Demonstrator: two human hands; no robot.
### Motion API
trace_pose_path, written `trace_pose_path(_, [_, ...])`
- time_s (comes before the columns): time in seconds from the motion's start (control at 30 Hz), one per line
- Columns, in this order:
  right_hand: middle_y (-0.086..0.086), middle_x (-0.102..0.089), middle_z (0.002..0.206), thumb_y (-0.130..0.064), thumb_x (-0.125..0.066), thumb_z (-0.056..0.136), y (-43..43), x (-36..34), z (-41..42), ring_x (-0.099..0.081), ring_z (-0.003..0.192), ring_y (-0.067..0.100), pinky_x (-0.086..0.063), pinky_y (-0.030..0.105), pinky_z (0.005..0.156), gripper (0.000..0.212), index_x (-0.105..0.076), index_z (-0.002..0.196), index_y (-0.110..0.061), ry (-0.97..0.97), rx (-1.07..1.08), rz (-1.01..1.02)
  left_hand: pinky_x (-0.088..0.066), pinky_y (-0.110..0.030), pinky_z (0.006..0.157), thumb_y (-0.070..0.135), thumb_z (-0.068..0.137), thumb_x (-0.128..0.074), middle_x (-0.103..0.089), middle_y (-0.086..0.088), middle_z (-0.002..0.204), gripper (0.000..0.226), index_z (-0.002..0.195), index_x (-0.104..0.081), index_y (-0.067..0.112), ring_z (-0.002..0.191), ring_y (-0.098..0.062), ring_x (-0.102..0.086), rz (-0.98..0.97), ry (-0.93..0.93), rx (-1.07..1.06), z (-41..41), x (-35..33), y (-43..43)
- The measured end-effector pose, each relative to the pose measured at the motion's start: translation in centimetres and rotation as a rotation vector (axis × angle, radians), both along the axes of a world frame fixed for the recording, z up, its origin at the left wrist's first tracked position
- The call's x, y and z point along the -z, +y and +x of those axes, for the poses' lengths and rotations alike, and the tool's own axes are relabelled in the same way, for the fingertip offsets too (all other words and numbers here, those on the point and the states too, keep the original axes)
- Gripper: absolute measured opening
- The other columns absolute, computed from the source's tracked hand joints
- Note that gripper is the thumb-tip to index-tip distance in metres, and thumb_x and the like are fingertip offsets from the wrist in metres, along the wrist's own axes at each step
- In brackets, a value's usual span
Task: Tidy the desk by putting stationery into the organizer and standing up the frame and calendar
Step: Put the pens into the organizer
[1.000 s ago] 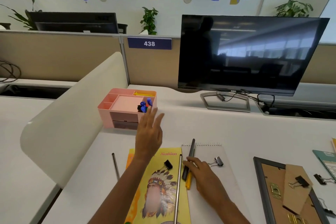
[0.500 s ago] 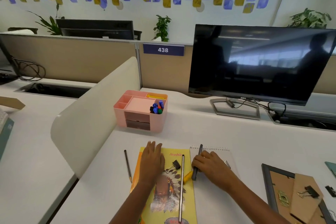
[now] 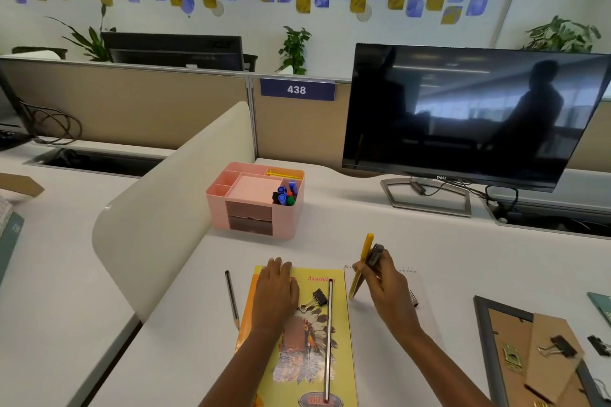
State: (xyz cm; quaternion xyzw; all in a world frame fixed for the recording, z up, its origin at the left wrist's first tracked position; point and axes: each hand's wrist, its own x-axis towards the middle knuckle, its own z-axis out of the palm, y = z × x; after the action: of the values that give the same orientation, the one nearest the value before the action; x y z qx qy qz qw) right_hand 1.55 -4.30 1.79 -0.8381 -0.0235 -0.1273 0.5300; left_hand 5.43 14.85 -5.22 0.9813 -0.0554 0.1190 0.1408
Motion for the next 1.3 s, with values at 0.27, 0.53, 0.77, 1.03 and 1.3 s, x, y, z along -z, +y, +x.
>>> trace_pose_path(0.27, [0.001, -0.062, 0.092, -0.006, -0.052, 0.089, 0.6, 1.6, -0.7, -0.060, 0.087, 0.013, -0.048, 0.001, 0.067, 0.016, -0.056, 0.096, -0.019, 0.101, 0.009, 0.144, -0.058, -0.040, 0.066, 0.024, 0.075, -0.038, -0.071, -0.016, 0.089, 0.039, 0.086, -0.070, 0.005, 0.081, -0.032, -0.069, -0.023, 0.029, -0.016, 0.0, 0.2, 0.2])
trace_pose_path(0.53, [-0.008, -0.063, 0.082, -0.008, -0.058, 0.086, 2.1, -0.9, 1.0, -0.061, 0.080, 0.005, -0.047, 0.010, 0.072, 0.014, -0.055, 0.093, -0.019, 0.040, -0.014, 0.136, -0.056, -0.032, 0.064, 0.021, 0.069, -0.053, -0.070, -0.011, 0.085, 0.024, 0.082, -0.069, 0.010, 0.076, -0.026, -0.069, -0.031, -0.044, 0.031, -0.1, -0.2, 0.2])
trace_pose_path(0.77, [-0.001, -0.062, 0.090, -0.011, -0.058, 0.087, 7.7, -5.0, 4.7, -0.060, 0.083, 0.012, -0.046, 0.003, 0.068, 0.016, -0.059, 0.101, -0.005, -0.059, -0.073, 0.165, -0.056, -0.038, 0.073, 0.029, 0.080, -0.035, -0.069, -0.012, 0.095, 0.038, 0.092, -0.067, 0.012, 0.091, -0.031, -0.067, 0.052, -0.043, 0.056, 0.8, 0.2, 1.6])
trace_pose_path(1.03, [0.017, -0.068, 0.100, -0.010, -0.057, 0.087, 15.7, -8.4, 10.9, -0.061, 0.089, 0.021, -0.048, 0.028, 0.084, 0.021, -0.059, 0.102, 0.004, -0.113, -0.185, 0.194, -0.054, -0.039, 0.080, 0.030, 0.081, -0.034, -0.071, -0.009, 0.103, 0.041, 0.096, -0.070, 0.016, 0.096, -0.023, -0.067, -0.010, -0.017, 0.043, 0.5, 0.4, 1.4])
trace_pose_path(1.3, [0.021, -0.065, 0.114, -0.003, -0.052, 0.089, 21.9, -8.5, 14.9, -0.060, 0.108, 0.030, -0.044, 0.021, 0.087, 0.021, -0.056, 0.108, 0.006, -0.052, -0.200, 0.313, -0.048, -0.039, 0.095, 0.034, 0.087, -0.032, -0.063, -0.006, 0.122, 0.045, 0.119, -0.060, 0.017, 0.114, -0.022, -0.059, -0.051, -0.002, 0.026, 0.7, 1.2, 1.3])
